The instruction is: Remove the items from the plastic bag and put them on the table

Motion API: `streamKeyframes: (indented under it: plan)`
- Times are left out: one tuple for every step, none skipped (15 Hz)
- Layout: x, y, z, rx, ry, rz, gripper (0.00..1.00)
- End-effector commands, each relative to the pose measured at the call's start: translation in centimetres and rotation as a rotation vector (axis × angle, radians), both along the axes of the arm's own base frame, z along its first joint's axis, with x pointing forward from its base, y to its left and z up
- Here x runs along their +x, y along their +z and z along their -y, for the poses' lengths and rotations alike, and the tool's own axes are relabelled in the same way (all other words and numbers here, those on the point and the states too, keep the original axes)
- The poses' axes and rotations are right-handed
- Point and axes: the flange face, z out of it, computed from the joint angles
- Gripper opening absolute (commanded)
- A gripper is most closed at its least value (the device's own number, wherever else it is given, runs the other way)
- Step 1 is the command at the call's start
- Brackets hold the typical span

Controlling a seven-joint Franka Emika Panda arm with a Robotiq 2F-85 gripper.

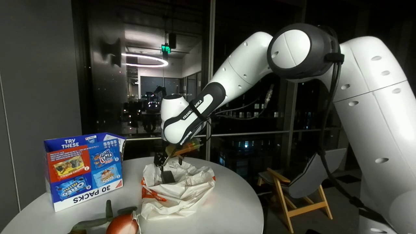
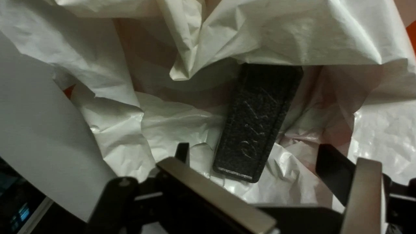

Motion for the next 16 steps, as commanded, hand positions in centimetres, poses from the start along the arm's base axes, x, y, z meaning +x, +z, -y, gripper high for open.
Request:
streamKeyframes:
  plan:
    - [2.5, -1.5, 0.8, 0.035, -0.036, 0.009, 1.00]
    - [2.9, -2.1, 0.9, 0.038, -0.034, 0.012, 1.00]
    - [3.2, -2.5, 0.9, 0.038, -0.037, 0.015, 1.00]
    - [3.6, -2.9, 0.9, 0.035, -0.027, 0.029, 1.00]
    - [4.0, -3.2, 0.7, 0.039, -0.019, 0.037, 1.00]
    - [4.3, -3.6, 0.7, 0.038, -0.024, 0.035, 1.00]
    - [4.7, -4.0, 0.6, 0.035, -0.025, 0.035, 1.00]
    - [4.9, -4.5, 0.6, 0.045, -0.023, 0.025, 1.00]
    - [5.2, -5.0, 0.7, 0.045, -0.027, 0.022, 1.00]
    - [5.4, -5.3, 0.7, 0.041, -0.035, 0.022, 1.00]
    - [5.6, -5.5, 0.7, 0.043, -0.039, 0.018, 1.00]
    - [5.8, -5.8, 0.8, 0.048, -0.036, 0.017, 1.00]
    - [5.9, -6.0, 0.8, 0.044, -0.042, 0.016, 1.00]
    - [6.1, -6.1, 0.8, 0.049, -0.039, 0.019, 0.94]
    - [6.1, -6.1, 0.8, 0.056, -0.035, 0.023, 0.73]
    - [6.2, -6.1, 0.8, 0.052, -0.045, 0.029, 0.70]
